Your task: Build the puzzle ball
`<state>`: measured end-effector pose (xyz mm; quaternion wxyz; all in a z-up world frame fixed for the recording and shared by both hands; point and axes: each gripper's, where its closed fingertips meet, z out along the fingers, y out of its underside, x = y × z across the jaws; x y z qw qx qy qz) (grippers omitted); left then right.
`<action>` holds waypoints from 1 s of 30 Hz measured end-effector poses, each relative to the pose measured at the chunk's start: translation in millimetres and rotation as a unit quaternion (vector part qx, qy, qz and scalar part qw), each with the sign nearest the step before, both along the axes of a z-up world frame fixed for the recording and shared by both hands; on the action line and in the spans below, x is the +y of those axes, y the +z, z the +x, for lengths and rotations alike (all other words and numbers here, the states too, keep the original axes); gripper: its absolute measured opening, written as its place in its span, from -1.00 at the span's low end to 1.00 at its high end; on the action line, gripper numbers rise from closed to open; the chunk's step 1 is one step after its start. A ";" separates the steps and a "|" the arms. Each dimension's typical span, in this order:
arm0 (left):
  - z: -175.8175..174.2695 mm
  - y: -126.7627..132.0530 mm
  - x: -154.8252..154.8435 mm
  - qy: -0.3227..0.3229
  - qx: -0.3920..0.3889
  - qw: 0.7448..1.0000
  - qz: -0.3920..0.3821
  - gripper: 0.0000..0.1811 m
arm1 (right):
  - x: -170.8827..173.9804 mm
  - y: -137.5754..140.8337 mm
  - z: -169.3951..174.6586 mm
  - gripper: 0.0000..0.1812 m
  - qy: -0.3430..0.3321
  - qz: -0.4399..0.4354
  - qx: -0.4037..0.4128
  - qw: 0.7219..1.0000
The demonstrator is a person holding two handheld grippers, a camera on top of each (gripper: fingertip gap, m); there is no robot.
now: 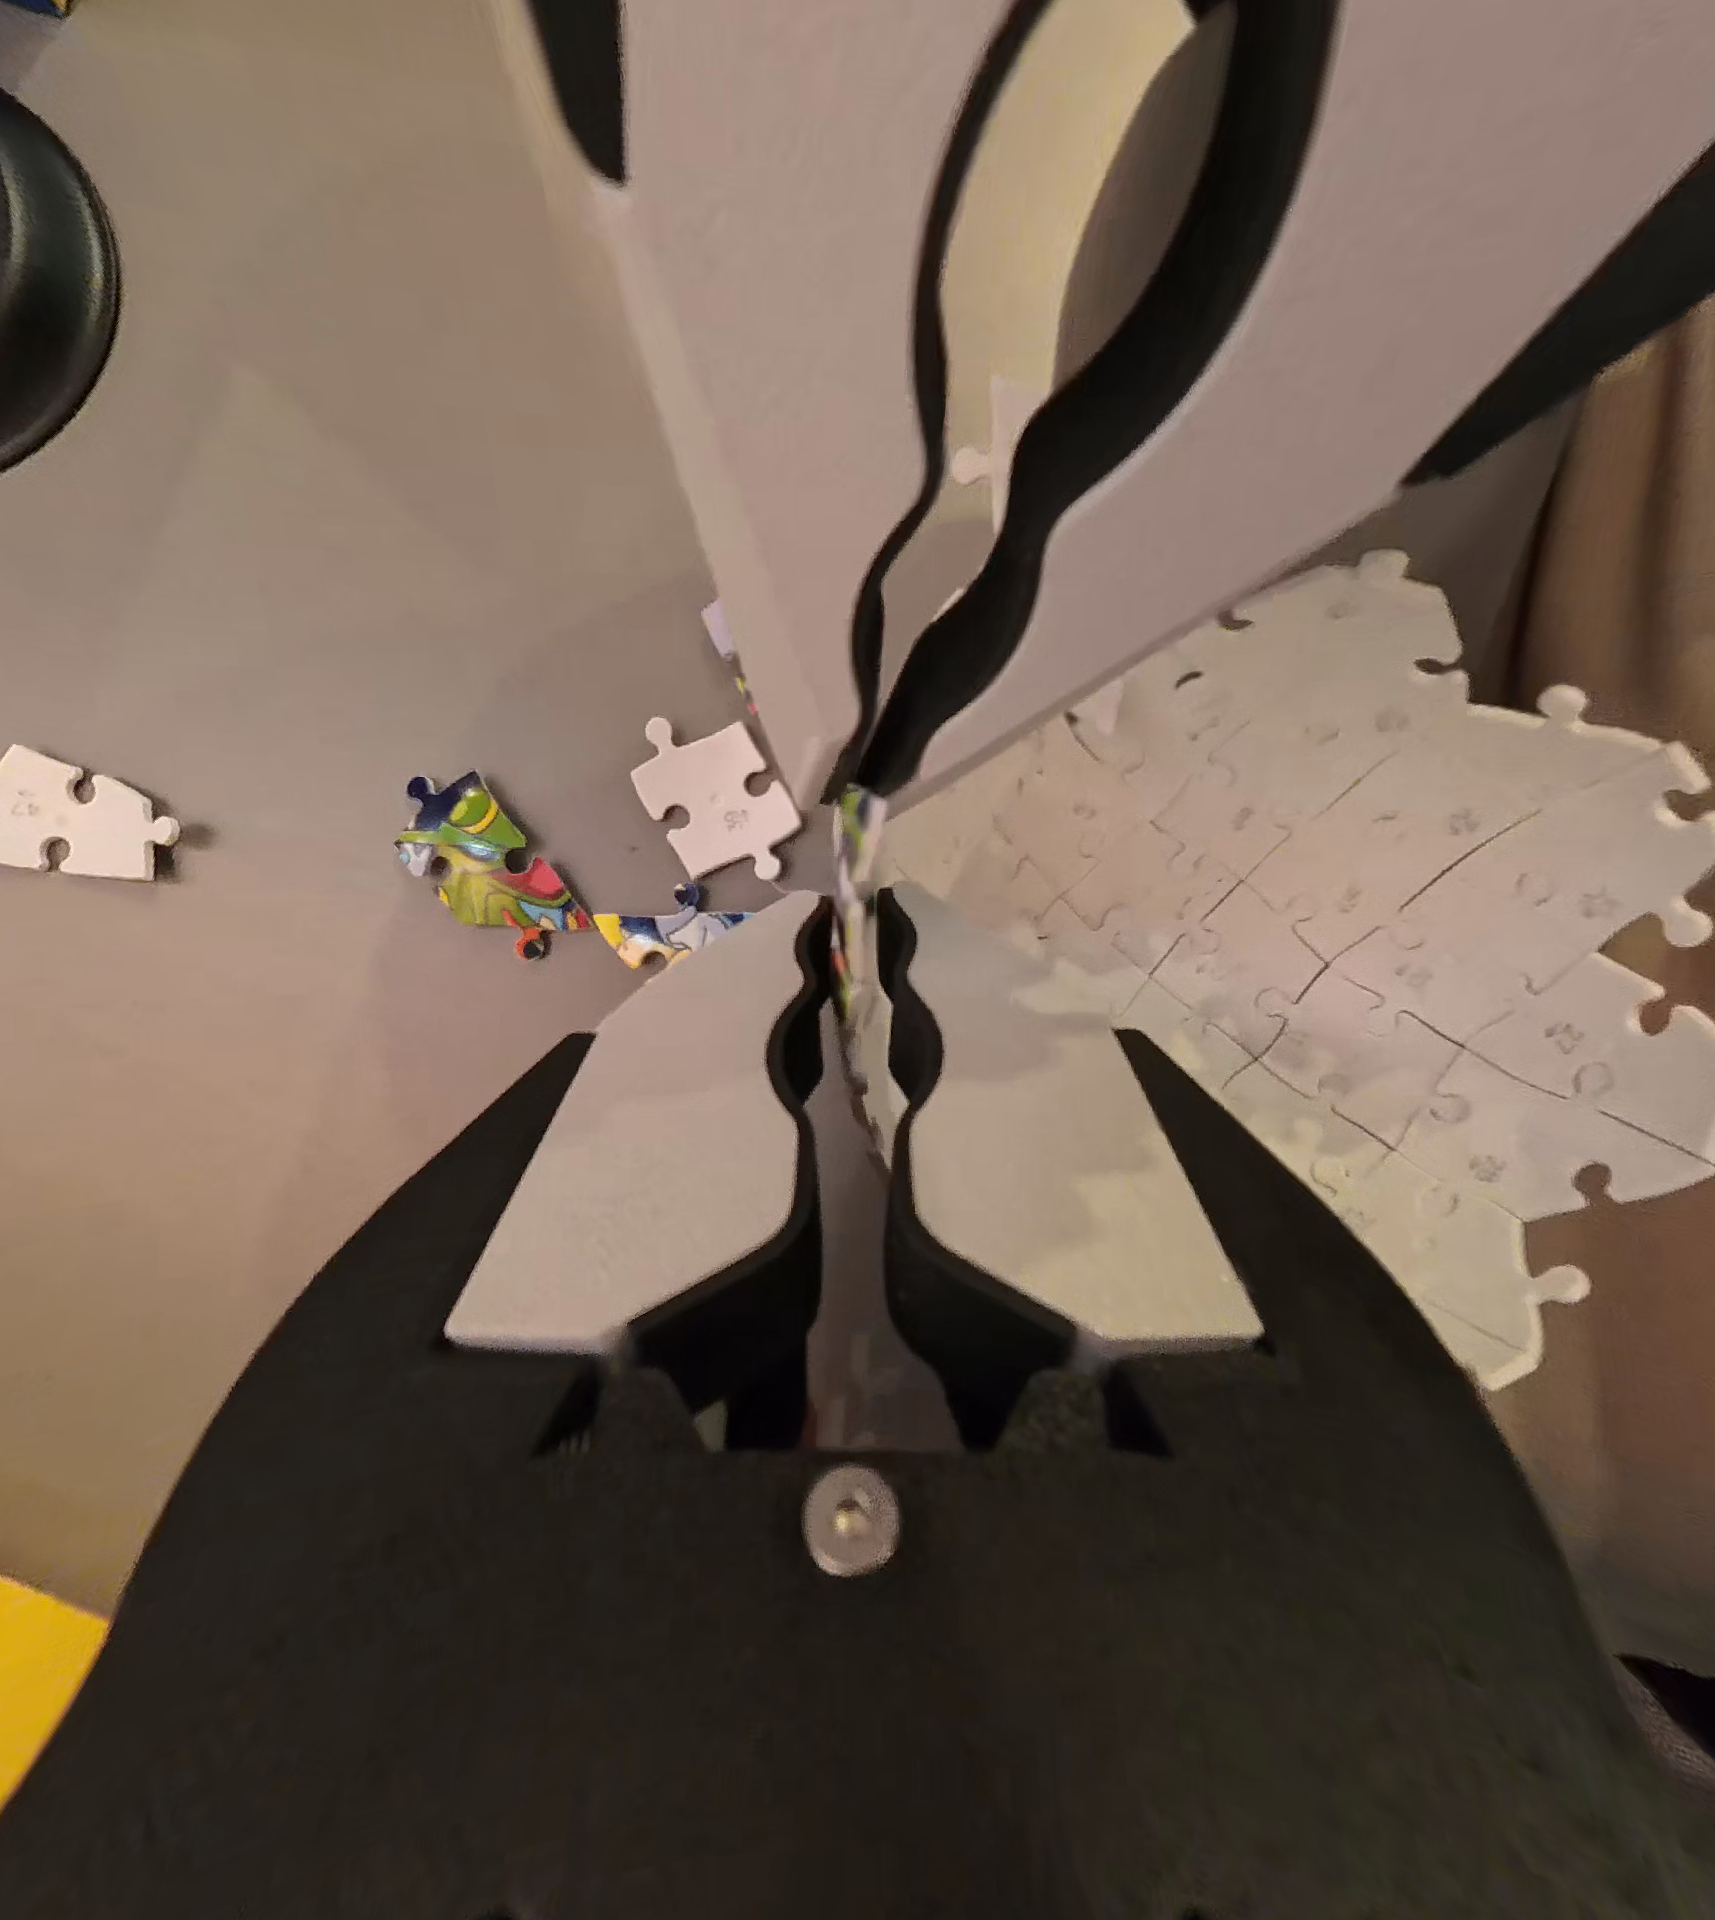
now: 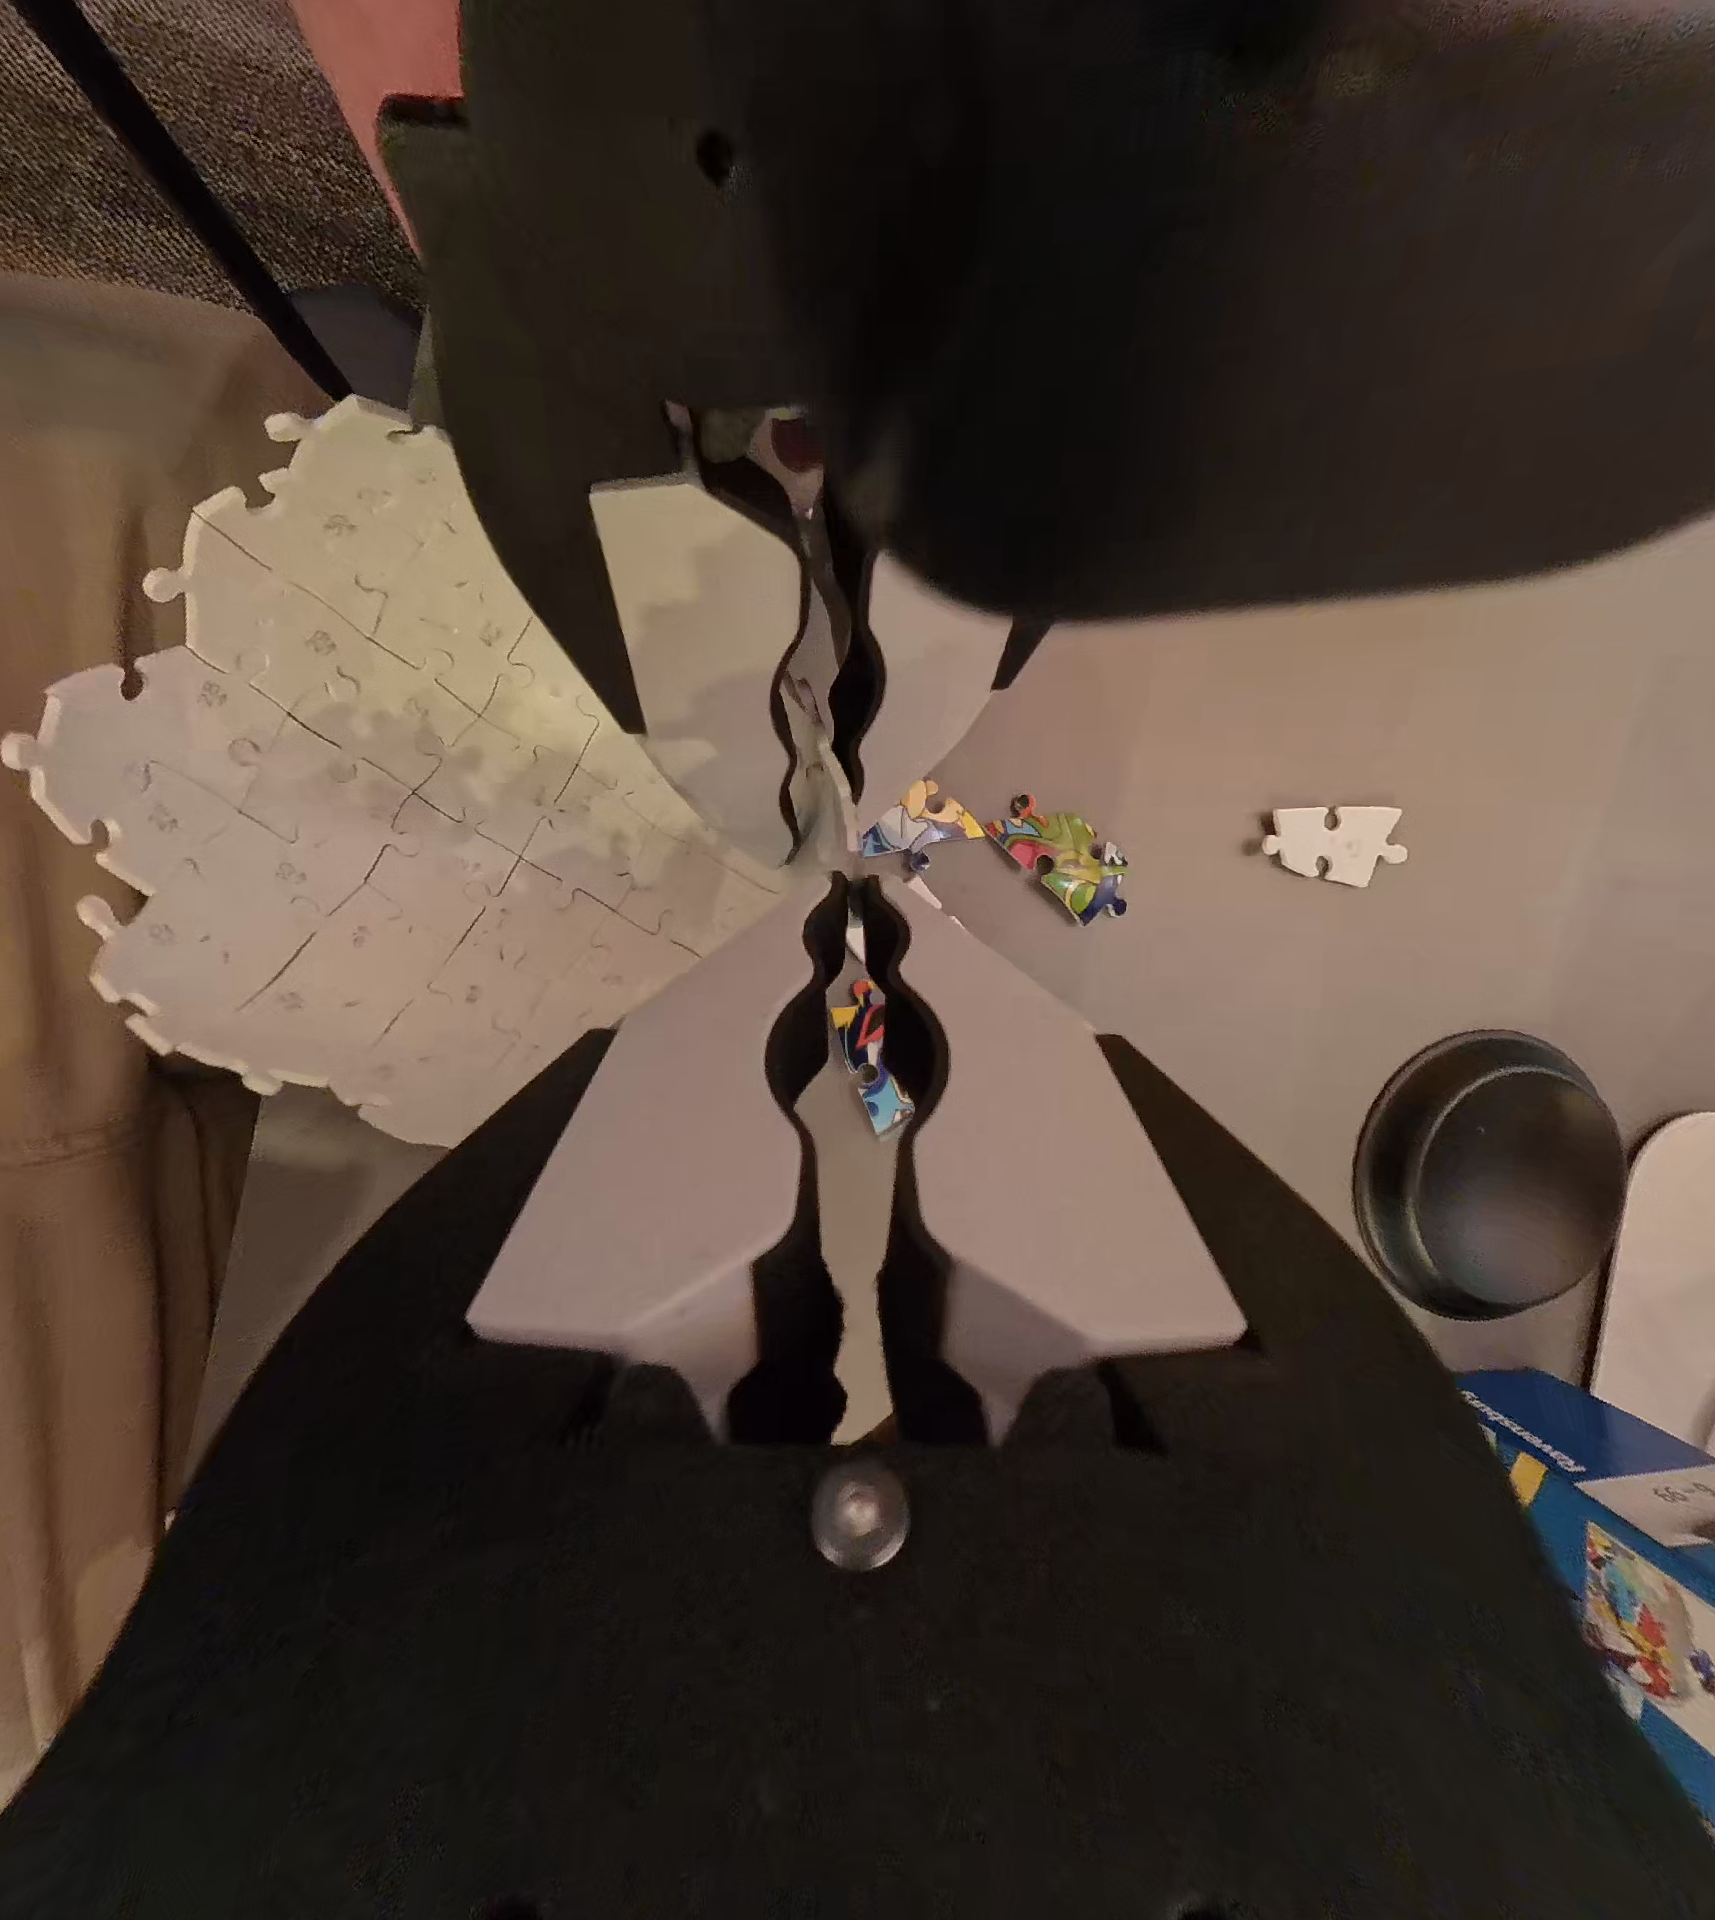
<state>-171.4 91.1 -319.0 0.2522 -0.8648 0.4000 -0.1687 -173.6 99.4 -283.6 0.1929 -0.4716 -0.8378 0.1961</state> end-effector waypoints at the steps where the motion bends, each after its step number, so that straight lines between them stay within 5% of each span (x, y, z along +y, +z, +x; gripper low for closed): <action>1: 0.7 0.6 0.1 0.000 -0.009 1.000 -0.004 -0.93 | 0.3 0.5 0.0 -1.00 0.001 0.001 0.001 1.000; 14: 2.2 3.2 2.7 0.014 -0.060 0.998 -0.022 -0.96 | 0.9 1.9 0.3 -0.98 -0.009 -0.005 0.007 1.000; 18: 4.2 5.1 3.0 0.011 -0.056 0.998 -0.015 -0.96 | -1.3 -6.7 5.5 -0.81 -0.022 -0.028 -0.023 0.999; 30: 0.5 5.0 5.2 0.007 -0.038 0.999 0.001 -0.96 | 1.6 -13.6 -0.9 -1.00 -0.050 -0.077 -0.013 0.996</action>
